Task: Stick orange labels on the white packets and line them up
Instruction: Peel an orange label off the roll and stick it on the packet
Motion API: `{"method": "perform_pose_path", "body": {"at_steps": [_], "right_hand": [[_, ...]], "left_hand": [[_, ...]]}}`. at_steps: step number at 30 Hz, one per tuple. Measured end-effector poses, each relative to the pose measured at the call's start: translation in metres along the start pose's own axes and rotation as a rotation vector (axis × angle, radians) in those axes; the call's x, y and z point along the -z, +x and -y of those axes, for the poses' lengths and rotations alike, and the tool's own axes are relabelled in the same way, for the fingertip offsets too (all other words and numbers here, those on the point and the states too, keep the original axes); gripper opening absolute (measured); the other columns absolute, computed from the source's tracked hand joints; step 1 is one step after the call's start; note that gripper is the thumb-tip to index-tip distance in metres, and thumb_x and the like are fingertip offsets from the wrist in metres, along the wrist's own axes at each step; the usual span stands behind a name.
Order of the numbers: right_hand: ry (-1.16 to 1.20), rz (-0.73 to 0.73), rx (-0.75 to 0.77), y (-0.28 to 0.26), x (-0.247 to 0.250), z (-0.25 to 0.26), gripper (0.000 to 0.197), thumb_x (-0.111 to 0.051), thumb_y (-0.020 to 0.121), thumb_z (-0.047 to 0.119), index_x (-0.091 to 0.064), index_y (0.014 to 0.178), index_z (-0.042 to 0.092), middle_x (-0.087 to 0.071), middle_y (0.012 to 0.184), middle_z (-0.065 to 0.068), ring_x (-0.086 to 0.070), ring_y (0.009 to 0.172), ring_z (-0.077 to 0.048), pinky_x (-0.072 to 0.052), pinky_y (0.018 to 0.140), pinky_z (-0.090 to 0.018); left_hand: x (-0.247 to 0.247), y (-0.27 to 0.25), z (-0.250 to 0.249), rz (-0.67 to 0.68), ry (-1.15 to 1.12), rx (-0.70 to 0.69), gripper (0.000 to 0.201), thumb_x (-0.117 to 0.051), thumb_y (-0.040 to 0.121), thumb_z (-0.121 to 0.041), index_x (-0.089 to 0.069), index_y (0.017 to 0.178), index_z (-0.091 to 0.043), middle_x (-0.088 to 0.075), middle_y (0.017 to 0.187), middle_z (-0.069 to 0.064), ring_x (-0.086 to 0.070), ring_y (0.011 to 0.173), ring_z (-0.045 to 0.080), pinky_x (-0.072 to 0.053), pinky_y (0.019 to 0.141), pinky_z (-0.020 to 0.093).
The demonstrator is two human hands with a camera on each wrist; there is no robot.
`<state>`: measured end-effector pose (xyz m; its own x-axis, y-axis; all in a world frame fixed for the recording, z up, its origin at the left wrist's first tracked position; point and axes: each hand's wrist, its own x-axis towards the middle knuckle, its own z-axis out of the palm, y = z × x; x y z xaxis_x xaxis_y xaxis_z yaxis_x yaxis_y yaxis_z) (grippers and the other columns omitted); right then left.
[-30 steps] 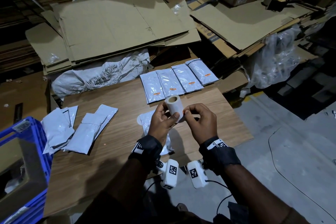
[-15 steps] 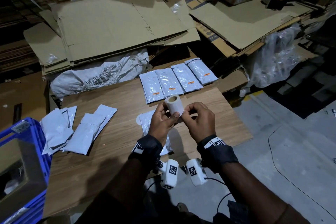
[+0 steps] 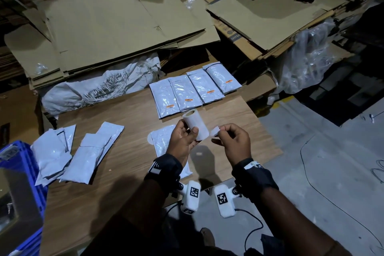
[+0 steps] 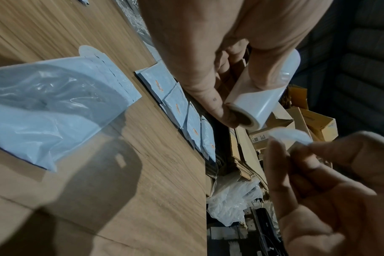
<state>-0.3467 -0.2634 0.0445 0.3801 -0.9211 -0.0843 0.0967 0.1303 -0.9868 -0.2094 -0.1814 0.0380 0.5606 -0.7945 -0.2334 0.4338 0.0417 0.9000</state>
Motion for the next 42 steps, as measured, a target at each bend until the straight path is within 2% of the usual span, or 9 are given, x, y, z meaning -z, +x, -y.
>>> {"method": "perform_pose_path", "body": {"at_steps": [7, 12, 17, 21, 25, 30, 35, 39, 42], "right_hand": [[-0.075, -0.106, -0.012, 0.011, 0.041, -0.002, 0.018, -0.07, 0.093, 0.005, -0.063, 0.077, 0.001, -0.066, 0.081, -0.012, -0.061, 0.076, -0.018, -0.06, 0.071, -0.035], [-0.171, -0.179, -0.021, 0.01, 0.076, -0.013, 0.019, -0.073, 0.093, 0.012, -0.064, 0.076, 0.008, -0.068, 0.086, -0.017, -0.064, 0.079, -0.019, -0.057, 0.067, -0.029], [-0.273, -0.201, -0.01, 0.009, 0.104, -0.024, 0.019, -0.073, 0.092, 0.01, -0.065, 0.074, 0.012, -0.067, 0.081, -0.007, -0.064, 0.081, -0.026, -0.058, 0.066, -0.037], [-0.325, -0.215, -0.003, 0.01, 0.116, -0.032, 0.019, -0.076, 0.092, 0.016, -0.066, 0.076, 0.01, -0.068, 0.081, -0.008, -0.064, 0.083, -0.032, -0.058, 0.069, -0.051], [-0.34, -0.213, -0.019, 0.012, 0.117, -0.041, 0.022, -0.075, 0.087, 0.03, -0.066, 0.078, 0.012, -0.069, 0.081, -0.007, -0.065, 0.083, -0.031, -0.056, 0.071, -0.056], [-0.315, -0.168, -0.012, 0.016, 0.106, -0.045, 0.015, -0.072, 0.091, 0.02, -0.065, 0.079, 0.015, -0.067, 0.08, -0.008, -0.062, 0.074, -0.026, -0.055, 0.065, -0.05], [-0.252, -0.036, 0.0, 0.021, 0.097, -0.05, 0.019, -0.059, 0.099, 0.0, -0.064, 0.086, 0.012, -0.07, 0.076, -0.01, -0.064, 0.068, -0.025, -0.052, 0.063, -0.038], [-0.308, 0.079, 0.087, 0.018, 0.084, -0.046, 0.018, -0.064, 0.096, -0.002, -0.069, 0.09, 0.014, -0.072, 0.077, -0.004, -0.068, 0.073, -0.022, -0.057, 0.067, -0.035], [-0.356, 0.171, 0.144, 0.015, 0.071, -0.045, 0.013, -0.068, 0.093, 0.002, -0.071, 0.089, 0.014, -0.072, 0.078, -0.003, -0.071, 0.075, -0.023, -0.058, 0.069, -0.037]], "left_hand": [[-0.005, 0.034, 0.031, 0.039, 0.238, -0.009, 0.027, -0.061, 0.098, 0.0, -0.054, 0.122, -0.012, -0.066, 0.118, 0.004, -0.062, 0.11, 0.02, -0.053, 0.088, 0.029], [-0.019, 0.06, 0.078, 0.108, 0.402, 0.037, 0.038, -0.063, 0.097, 0.002, -0.05, 0.13, -0.01, -0.062, 0.122, 0.009, -0.062, 0.106, 0.017, -0.052, 0.085, 0.02], [-0.026, 0.088, 0.121, 0.196, 0.557, 0.077, 0.054, -0.068, 0.085, -0.023, -0.052, 0.135, -0.01, -0.062, 0.132, 0.012, -0.06, 0.121, 0.028, -0.051, 0.101, 0.045], [-0.029, 0.104, 0.138, 0.279, 0.696, 0.011, 0.049, -0.068, 0.089, 0.002, -0.055, 0.134, -0.011, -0.062, 0.131, 0.006, -0.059, 0.119, 0.02, -0.05, 0.096, 0.024], [-0.021, 0.11, 0.148, 0.32, 0.871, -0.091, 0.05, -0.071, 0.083, -0.006, -0.059, 0.126, -0.027, -0.066, 0.121, -0.007, -0.062, 0.113, 0.017, -0.051, 0.096, 0.036], [-0.014, 0.111, 0.146, 0.366, 0.961, -0.12, 0.056, -0.074, 0.081, -0.016, -0.055, 0.129, -0.038, -0.063, 0.125, -0.011, -0.061, 0.115, 0.014, -0.053, 0.097, 0.039], [0.002, 0.106, 0.133, 0.309, 0.994, -0.144, 0.083, -0.068, 0.074, 0.007, -0.047, 0.146, -0.027, -0.05, 0.143, -0.001, -0.046, 0.135, 0.02, -0.04, 0.111, 0.037], [0.021, 0.085, 0.105, 0.123, 0.867, -0.205, 0.07, -0.061, 0.08, 0.007, -0.053, 0.137, -0.034, -0.055, 0.136, -0.009, -0.052, 0.128, 0.014, -0.042, 0.103, 0.031], [0.033, 0.056, 0.073, 0.128, 0.755, -0.245, 0.049, -0.061, 0.09, 0.002, -0.061, 0.124, -0.034, -0.067, 0.125, -0.009, -0.061, 0.116, 0.006, -0.047, 0.093, 0.021]]}}
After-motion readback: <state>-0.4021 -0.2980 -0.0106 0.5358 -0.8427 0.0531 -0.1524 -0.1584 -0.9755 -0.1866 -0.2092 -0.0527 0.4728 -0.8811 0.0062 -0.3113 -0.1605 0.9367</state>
